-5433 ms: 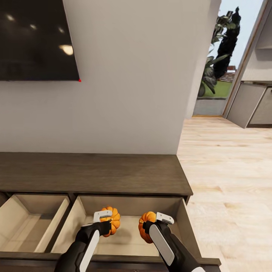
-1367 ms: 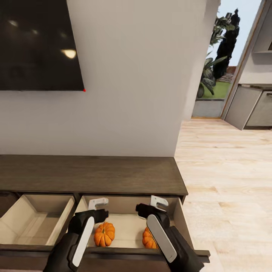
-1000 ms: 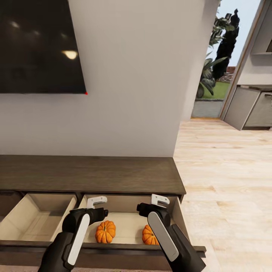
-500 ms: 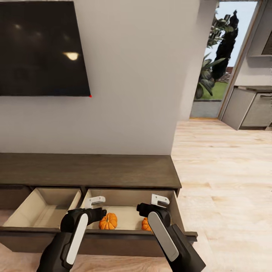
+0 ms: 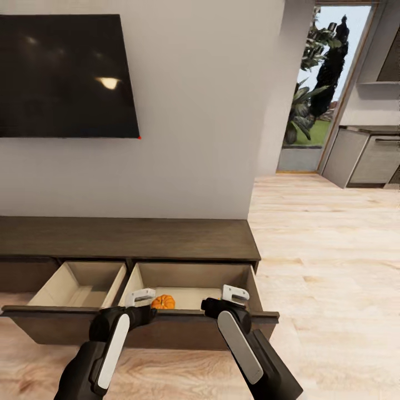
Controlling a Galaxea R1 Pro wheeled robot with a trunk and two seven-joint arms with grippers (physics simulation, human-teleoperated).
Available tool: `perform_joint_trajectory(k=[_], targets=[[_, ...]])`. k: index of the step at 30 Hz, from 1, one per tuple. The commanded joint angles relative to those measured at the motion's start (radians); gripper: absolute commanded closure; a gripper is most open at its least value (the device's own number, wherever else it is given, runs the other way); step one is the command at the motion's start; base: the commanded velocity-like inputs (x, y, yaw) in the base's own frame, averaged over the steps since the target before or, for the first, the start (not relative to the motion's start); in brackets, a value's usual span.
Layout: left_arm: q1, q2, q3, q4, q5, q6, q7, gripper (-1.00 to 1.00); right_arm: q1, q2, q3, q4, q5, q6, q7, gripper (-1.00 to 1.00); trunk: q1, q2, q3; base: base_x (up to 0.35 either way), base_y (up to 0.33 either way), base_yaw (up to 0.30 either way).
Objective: Place each of the two pumpkins and all three candles from the living room inside a cabinet in the living room (use any cabinet), then make sure every cabinet is closed, and position the cauldron so it is next to a table in the living room.
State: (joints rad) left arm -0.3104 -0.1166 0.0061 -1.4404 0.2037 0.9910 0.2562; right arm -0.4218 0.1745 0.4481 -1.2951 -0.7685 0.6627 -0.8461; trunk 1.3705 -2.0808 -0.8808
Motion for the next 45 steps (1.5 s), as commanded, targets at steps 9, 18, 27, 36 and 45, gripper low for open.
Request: perform_joint_trajectory(k=[9, 18, 27, 36, 45], targets=[[0.000, 0.000, 0.000, 0.000, 0.000, 0.000, 0.000, -1.00, 0.000, 0.000, 0.000, 0.003, 0.000, 0.000, 0.002, -1.00, 0.023, -0.042, -0.019, -0.243, 0.000, 0.000], [0.000, 0.000, 0.000, 0.000, 0.000, -0.002, 0.000, -1.00, 0.000, 0.000, 0.001, 0.004, -0.001, 0.000, 0.002, -1.00, 0.057, -0.105, -0.047, -0.066, 0.000, 0.000], [0.000, 0.000, 0.000, 0.000, -0.001, -0.007, 0.000, -1.00, 0.000, 0.000, 0.002, 0.010, -0.003, 0.004, 0.005, -1.00, 0.092, -0.168, -0.075, -0.002, 0.000, 0.000], [0.000, 0.001, -0.002, 0.014, -0.002, -0.034, -0.003, -1.00, 0.000, 0.000, -0.002, 0.123, 0.007, -0.028, 0.007, -1.00, 0.126, -0.231, -0.103, 0.000, 0.000, 0.000], [-0.001, 0.002, -0.002, 0.124, -0.011, -0.209, -0.003, -1.00, 0.000, 0.000, 0.007, 0.246, 0.018, -0.192, 0.063, -1.00, 0.161, -0.294, -0.132, 0.000, 0.000, 0.000]])
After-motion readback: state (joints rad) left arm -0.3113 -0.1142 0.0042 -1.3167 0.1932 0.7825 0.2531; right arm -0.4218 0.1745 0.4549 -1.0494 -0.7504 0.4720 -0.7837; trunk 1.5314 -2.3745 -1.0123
